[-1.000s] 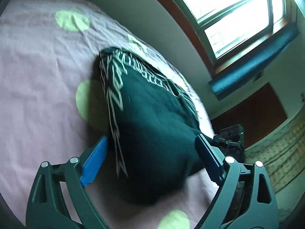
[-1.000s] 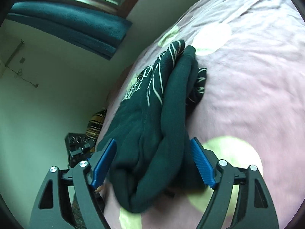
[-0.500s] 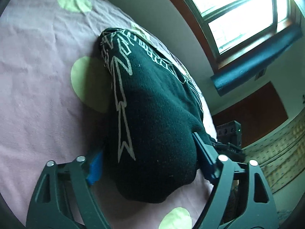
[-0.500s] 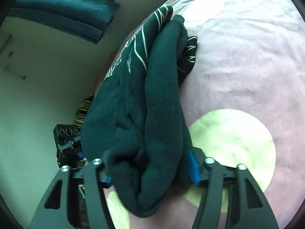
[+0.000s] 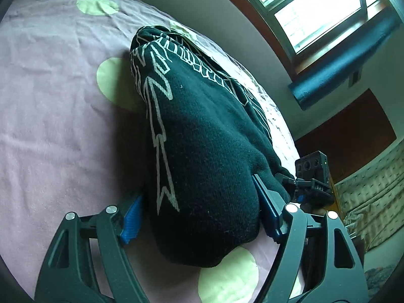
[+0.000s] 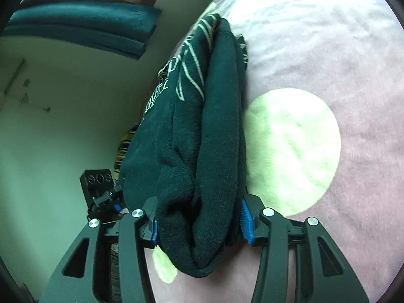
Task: Fold small clothes
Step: 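Press both grippers against the sides of the bundle to square it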
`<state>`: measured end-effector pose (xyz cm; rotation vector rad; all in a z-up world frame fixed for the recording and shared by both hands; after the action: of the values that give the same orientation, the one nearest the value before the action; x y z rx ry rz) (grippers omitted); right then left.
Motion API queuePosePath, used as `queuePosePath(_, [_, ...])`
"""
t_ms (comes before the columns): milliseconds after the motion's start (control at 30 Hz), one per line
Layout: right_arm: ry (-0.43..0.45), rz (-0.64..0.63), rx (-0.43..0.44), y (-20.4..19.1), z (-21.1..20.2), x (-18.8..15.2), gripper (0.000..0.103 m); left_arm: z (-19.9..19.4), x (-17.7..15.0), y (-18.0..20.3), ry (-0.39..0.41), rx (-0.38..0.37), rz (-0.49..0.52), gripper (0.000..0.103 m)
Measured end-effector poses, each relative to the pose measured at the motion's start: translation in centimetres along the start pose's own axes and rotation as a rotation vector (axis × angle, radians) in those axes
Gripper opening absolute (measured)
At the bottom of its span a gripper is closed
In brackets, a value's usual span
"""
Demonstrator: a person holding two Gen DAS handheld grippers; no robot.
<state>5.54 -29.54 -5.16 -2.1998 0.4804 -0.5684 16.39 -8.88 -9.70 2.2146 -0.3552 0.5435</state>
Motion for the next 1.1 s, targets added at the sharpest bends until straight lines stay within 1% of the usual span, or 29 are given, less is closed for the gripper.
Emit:
queuePosePath(100, [0.007, -0.004, 0.013, -0.1, 0.1, 0.0, 0.048, 0.1, -0.1, 0.0, 0.013, -0.004, 0.007, 0.077])
queuePosePath(133, [0.010, -0.007, 0.015, -0.1, -0.9, -1.2, 0.048, 0.1, -0.2, 0.0, 0.018, -0.006, 0.005, 0.077])
queuePosePath(267, [0.030, -0.026, 0.020, -0.2, -0.8, -1.6, 0.049, -0.3, -0.8, -0.1, 0.035, -0.018, 0.002, 0.078])
queuePosePath(400, [0.045, -0.036, 0.020, -0.8, -0.5, -0.9, 0.049, -0.4, -0.9, -0.2, 0.037, -0.021, 0.003, 0.078])
queuePosePath(1100, [0.078, -0.041, -0.003, -0.9, -0.7, -1.4, 0.050, -0.8, -1.4, -0.2, 0.063, -0.024, -0.006, 0.079])
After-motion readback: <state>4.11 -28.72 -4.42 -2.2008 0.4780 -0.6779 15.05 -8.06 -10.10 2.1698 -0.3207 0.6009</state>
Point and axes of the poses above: each gripper's, at about its wrist camera, not at the fingertips, and z roughly the way its jaws point, y to its right, x to its top, the point moved 5 cm from there along z, roughly the way its jaws point
